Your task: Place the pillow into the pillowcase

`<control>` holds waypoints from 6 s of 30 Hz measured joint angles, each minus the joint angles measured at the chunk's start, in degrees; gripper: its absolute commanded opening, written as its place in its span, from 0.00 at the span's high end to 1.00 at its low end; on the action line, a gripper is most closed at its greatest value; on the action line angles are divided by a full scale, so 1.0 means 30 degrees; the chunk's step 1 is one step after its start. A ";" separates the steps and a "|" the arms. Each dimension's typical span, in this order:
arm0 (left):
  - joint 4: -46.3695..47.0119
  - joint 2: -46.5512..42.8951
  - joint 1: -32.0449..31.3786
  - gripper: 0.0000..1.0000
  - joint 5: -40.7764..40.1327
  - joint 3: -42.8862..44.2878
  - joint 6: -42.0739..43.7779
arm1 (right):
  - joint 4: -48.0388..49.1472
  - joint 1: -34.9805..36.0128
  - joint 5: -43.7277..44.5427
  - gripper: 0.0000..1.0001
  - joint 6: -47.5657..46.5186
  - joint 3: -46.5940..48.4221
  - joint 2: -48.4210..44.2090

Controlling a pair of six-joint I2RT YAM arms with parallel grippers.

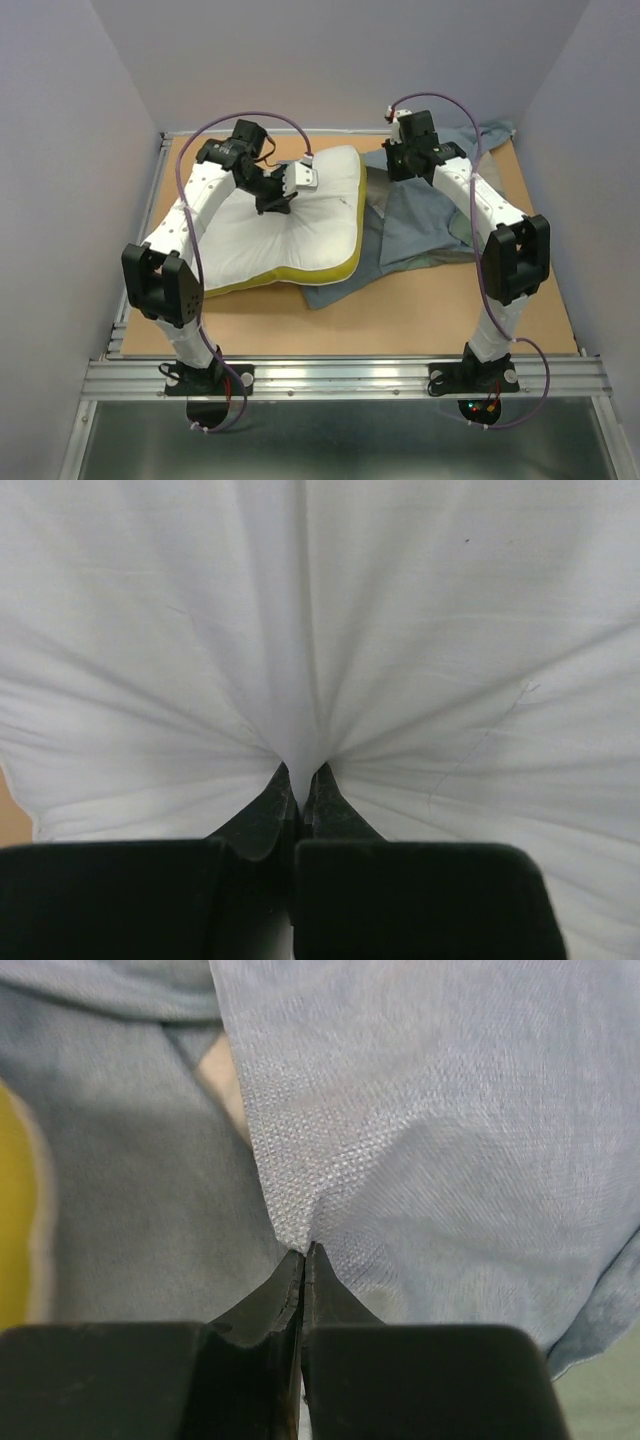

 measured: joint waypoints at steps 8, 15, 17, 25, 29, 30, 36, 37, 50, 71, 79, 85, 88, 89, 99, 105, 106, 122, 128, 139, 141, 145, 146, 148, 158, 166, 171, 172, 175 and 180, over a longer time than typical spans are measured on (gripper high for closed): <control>0.0845 0.3147 -0.2987 1.00 -0.1158 -0.0466 0.0109 | -0.0627 -0.0554 -0.1042 0.99 0.0219 -0.1122 -0.0073; 0.0787 0.6805 -0.3228 1.00 -0.1501 0.1770 0.0284 | -0.0597 -0.1231 -0.2849 0.99 0.0510 -0.1625 -0.1224; 0.0641 0.7686 -0.3228 1.00 -0.1515 0.3213 0.0233 | -0.0605 -0.1384 -0.3388 0.99 0.0503 -0.1836 -0.1625; -0.0182 0.9959 -0.3985 1.00 -0.1508 0.8692 0.0714 | -0.0656 -0.1428 -0.5894 1.00 0.0350 -0.3606 -0.2455; -0.0911 0.9945 -0.5180 1.00 -0.1727 0.8750 0.1260 | -0.0765 -0.1428 -0.6462 0.99 0.0350 -0.3592 -0.2441; -0.1071 0.9945 -0.5413 1.00 -0.1807 0.8750 0.1392 | -0.0787 -0.1435 -0.6579 0.99 0.0350 -0.3592 -0.2441; -0.1443 1.0229 -0.5901 1.00 -0.1647 0.9209 0.1698 | -0.0816 -0.1435 -0.6856 1.00 0.0357 -0.3585 -0.2441; -0.1494 1.0506 -0.5741 1.00 -0.1341 0.9763 0.1355 | -0.0816 -0.1435 -0.6929 0.99 0.0357 -0.3585 -0.2441; 0.9522 1.2451 -0.2667 0.88 -0.1989 1.0142 -0.8000 | -0.0685 -0.1443 -0.5974 0.27 0.0670 -0.3606 -0.2455; 0.6929 0.3796 -0.4044 0.01 -0.1858 0.1603 -0.0678 | -0.1260 -0.4182 -0.7825 0.39 0.2142 -1.0112 -0.5370; 0.9136 0.4677 -0.8393 0.01 -0.3672 -0.1705 0.1814 | -0.1005 -0.5078 -0.8495 0.39 0.2703 -1.0112 -0.5056; 1.0783 0.6863 -0.8801 0.21 -0.5173 -0.2157 0.2251 | -0.0984 -0.5333 -0.8830 0.39 0.2725 -1.0112 -0.5056; 1.0790 0.8153 -0.8837 0.95 -0.5901 -0.0991 0.2040 | -0.0984 -0.5384 -0.8939 0.38 0.2703 -1.0112 -0.5056; 1.0724 0.8480 -0.8823 1.00 -0.6011 -0.0510 0.1953 | -0.0976 -0.5406 -0.9005 0.38 0.2703 -1.0120 -0.5056; 0.3366 1.2976 -0.5544 1.00 0.1647 1.1366 -0.1851 | 0.0619 -0.5697 -0.9180 0.39 0.3330 -1.1264 -0.5493; 0.2514 1.3296 -0.3286 1.00 0.6105 1.1664 -0.4524 | 0.2776 -0.5683 -0.8765 0.40 0.5020 -1.1329 -0.5377; 0.2878 1.3092 -0.3038 1.00 0.6725 1.0805 -0.5275 | 0.3242 -0.5654 -0.8597 0.40 0.5333 -1.1336 -0.5282; 0.7125 1.3012 -0.2958 1.00 0.8692 0.8663 -1.0775 | 0.6732 -0.2033 -0.5071 0.44 0.8182 -1.1322 -0.1151; 0.7679 1.3012 -0.2951 1.00 0.8772 0.8633 -1.1387 | 0.7344 -0.1661 -0.3774 0.44 0.8561 -1.0564 0.0102; 0.8684 1.2801 -0.2841 1.00 0.8153 0.7584 -1.2043 | 0.7832 -0.1406 -0.3453 0.99 0.8174 -1.0061 0.0758; 0.8881 1.2641 -0.2856 1.00 0.7716 0.7322 -1.2189 | 0.7541 -0.1406 -0.3752 0.99 0.7796 -1.0375 -0.0022; 0.9974 1.2007 -0.2856 1.00 0.6688 0.6280 -1.2961 | 0.6783 -0.1413 -0.4561 0.99 0.6878 -1.1912 -0.4371; 1.0397 1.1890 -0.2856 1.00 0.6441 0.6047 -1.3355 | 0.6725 -0.1413 -0.4794 0.99 0.6637 -1.2211 -0.5639; 1.1256 1.1737 -0.2900 1.00 0.5909 0.5792 -1.4010 | 0.6732 -0.1413 -0.5180 0.99 0.6309 -1.2517 -0.7614; 1.5606 1.1766 -0.3854 1.00 0.4605 0.5005 -1.8098 | 0.6273 -0.1406 -0.5595 0.51 0.5646 -1.3573 -0.7679; 1.7981 1.1577 -0.3300 1.00 0.6717 0.2477 -1.9649 | 0.7227 -0.1413 -0.3381 0.19 0.6754 -1.3551 -0.3614; 1.8425 1.1577 -0.3206 1.00 0.7155 0.2404 -1.9934 | 0.8699 -0.1413 -0.2900 0.18 0.7322 -1.3296 -0.2069; 1.8476 1.1577 -0.3198 1.00 0.7176 0.2397 -1.9963 | 0.8867 -0.1413 -0.2805 0.18 0.7380 -1.3136 -0.1953; 1.8535 1.1577 -0.3191 1.00 0.7198 0.2397 -2.0021 | 0.9245 -0.1406 -0.2514 0.20 0.7570 -1.2509 -0.1698; 1.8680 1.1577 -0.3009 1.00 0.7322 0.2397 -2.0123 | 0.9260 -0.1392 -0.2470 0.23 0.7577 -1.1941 -0.1698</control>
